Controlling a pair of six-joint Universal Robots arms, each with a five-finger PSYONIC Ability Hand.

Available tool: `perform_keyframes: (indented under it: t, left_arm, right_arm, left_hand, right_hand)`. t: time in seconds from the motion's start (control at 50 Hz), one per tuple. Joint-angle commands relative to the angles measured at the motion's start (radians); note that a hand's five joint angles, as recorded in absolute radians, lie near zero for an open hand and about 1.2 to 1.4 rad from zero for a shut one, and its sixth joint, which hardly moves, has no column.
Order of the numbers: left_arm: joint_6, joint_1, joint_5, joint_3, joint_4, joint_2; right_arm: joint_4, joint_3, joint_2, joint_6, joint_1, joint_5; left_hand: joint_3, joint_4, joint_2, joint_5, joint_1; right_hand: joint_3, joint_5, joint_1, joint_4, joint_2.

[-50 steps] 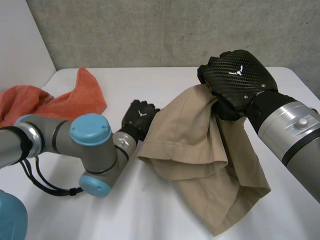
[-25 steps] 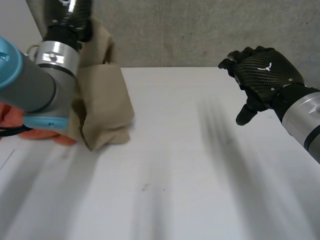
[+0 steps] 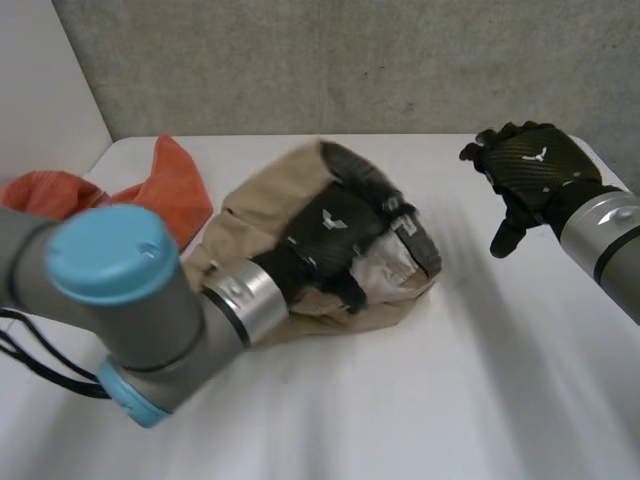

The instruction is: Fold the laundry.

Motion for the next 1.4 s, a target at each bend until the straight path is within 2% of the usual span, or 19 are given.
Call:
perform_keyframes:
  t: [0.02,0.12,0.24,0.38,0.5,0.56,0.62,0.74,0.86,1.0,1.16,1.18,1.22,1.24,1.26,1.28,1.32,1.36,1.4]
  left_arm:
    - [0.002,0.113,-0.215,-0.054,0.003,0.136]
    - [0.008,0.155,-0.369,-0.151,-0.004,0.198]
    - [0.007,0.217,-0.470,-0.243,-0.004,0.241]
    - [0.007,0.336,-0.475,-0.261,-0.052,0.227]
    - [0.004,0.339,-0.470,-0.264,-0.193,0.147]
    - [0.004,0.331,-0.469,-0.264,-0.227,0.115]
    - [0.005,0.328,-0.469,-0.263,-0.242,0.084]
    - [0.007,0.308,-0.470,-0.234,-0.186,0.038]
    - [0.010,0.307,-0.475,-0.194,-0.094,-0.031]
    - [0.010,0.305,-0.469,-0.151,-0.049,-0.086]
    - [0.021,0.299,-0.433,-0.082,-0.052,-0.184]
    - [0.034,0.297,-0.432,-0.065,-0.050,-0.202]
    - [0.065,0.294,-0.432,-0.037,-0.050,-0.227]
    - [0.091,0.293,-0.435,-0.016,-0.052,-0.241]
    - [0.109,0.293,-0.443,-0.004,-0.050,-0.245]
    - [0.125,0.291,-0.444,0.005,-0.049,-0.245]
    - [0.160,0.284,-0.453,0.033,-0.055,-0.242]
    - [0.179,0.274,-0.455,0.035,-0.055,-0.232]
    - [0.188,0.262,-0.456,0.032,-0.057,-0.154]
  right_arm:
    - [0.004,0.002,0.034,-0.103,0.019,-0.010]
    - [-0.006,-0.007,0.078,-0.183,0.117,-0.007]
    - [-0.009,-0.084,0.134,-0.163,0.216,0.035]
    - [-0.012,-0.108,0.178,-0.167,0.297,0.026]
    - [-0.013,-0.087,0.233,-0.359,0.320,-0.049]
    - [-0.015,-0.081,0.256,-0.443,0.317,-0.055]
    - [-0.053,-0.090,0.289,-0.485,0.317,-0.058]
    - [-0.245,-0.096,0.313,-0.425,0.329,-0.034]
    - [-0.254,-0.125,0.304,-0.321,0.389,-0.007]
    - [-0.156,-0.166,0.298,-0.293,0.443,0.006]
    - [-0.026,-0.274,0.431,-0.304,0.469,0.011]
    - [0.000,-0.316,0.469,-0.312,0.467,0.032]
    - [0.004,-0.343,0.484,-0.312,0.467,0.060]
    - [0.004,-0.369,0.485,-0.309,0.467,0.100]
    - [0.004,-0.378,0.482,-0.305,0.466,0.118]
    - [0.002,-0.387,0.477,-0.299,0.464,0.141]
    - [-0.015,-0.403,0.445,-0.276,0.460,0.190]
    - [-0.027,-0.403,0.407,-0.250,0.455,0.206]
    - [-0.030,-0.401,0.337,-0.210,0.432,0.207]
  left_hand:
    - [-0.008,-0.008,-0.010,0.005,-0.016]
    - [-0.026,-0.025,-0.028,-0.012,-0.033]
    - [-0.049,-0.049,-0.051,-0.036,-0.057]
    - [-0.029,-0.028,-0.031,-0.016,-0.036]
    - [0.092,0.092,0.089,0.105,0.084]
    - [0.089,0.089,0.087,0.102,0.081]
    - [0.066,0.066,0.063,0.079,0.058]
    - [0.024,0.025,0.022,0.037,0.017]
    - [0.024,0.025,0.022,0.037,0.017]
    - [0.024,0.025,0.022,0.037,0.017]
    - [0.036,0.036,0.034,0.049,0.028]
    - [0.071,0.071,0.069,0.084,0.063]
    - [0.343,0.343,0.341,0.356,0.335]
    - [0.702,0.702,0.700,0.715,0.694]
    - [0.961,0.962,0.959,0.974,0.954]
    - [1.120,1.121,1.118,1.133,1.113]
    - [1.122,1.122,1.120,1.135,1.114]
    - [1.122,1.122,1.120,1.135,1.114]
    - [1.122,1.122,1.120,1.135,1.114]
  right_hand:
    - [-0.038,-0.067,-0.023,-0.055,-0.044]
    - [-0.038,-0.067,-0.023,-0.055,-0.044]
    - [-0.038,-0.067,-0.023,-0.055,-0.044]
    - [-0.038,-0.067,-0.023,-0.055,-0.044]
    - [0.119,0.090,0.134,0.101,0.112]
    - [0.110,0.082,0.125,0.093,0.104]
    - [0.002,-0.027,0.017,-0.015,-0.004]
    - [-0.031,-0.059,-0.016,-0.048,-0.037]
    - [-0.019,-0.048,-0.004,-0.036,-0.025]
    - [-0.007,-0.036,0.008,-0.025,-0.014]
    - [0.080,0.052,0.095,0.063,0.074]
    - [0.337,0.308,0.351,0.319,0.330]
    - [0.625,0.596,0.640,0.608,0.619]
    - [1.037,1.008,1.051,1.019,1.030]
    - [1.182,1.154,1.197,1.165,1.176]
    - [1.184,1.155,1.198,1.166,1.177]
    - [1.184,1.155,1.198,1.166,1.177]
    - [1.184,1.155,1.198,1.166,1.177]
    - [1.184,1.155,1.198,1.166,1.177]
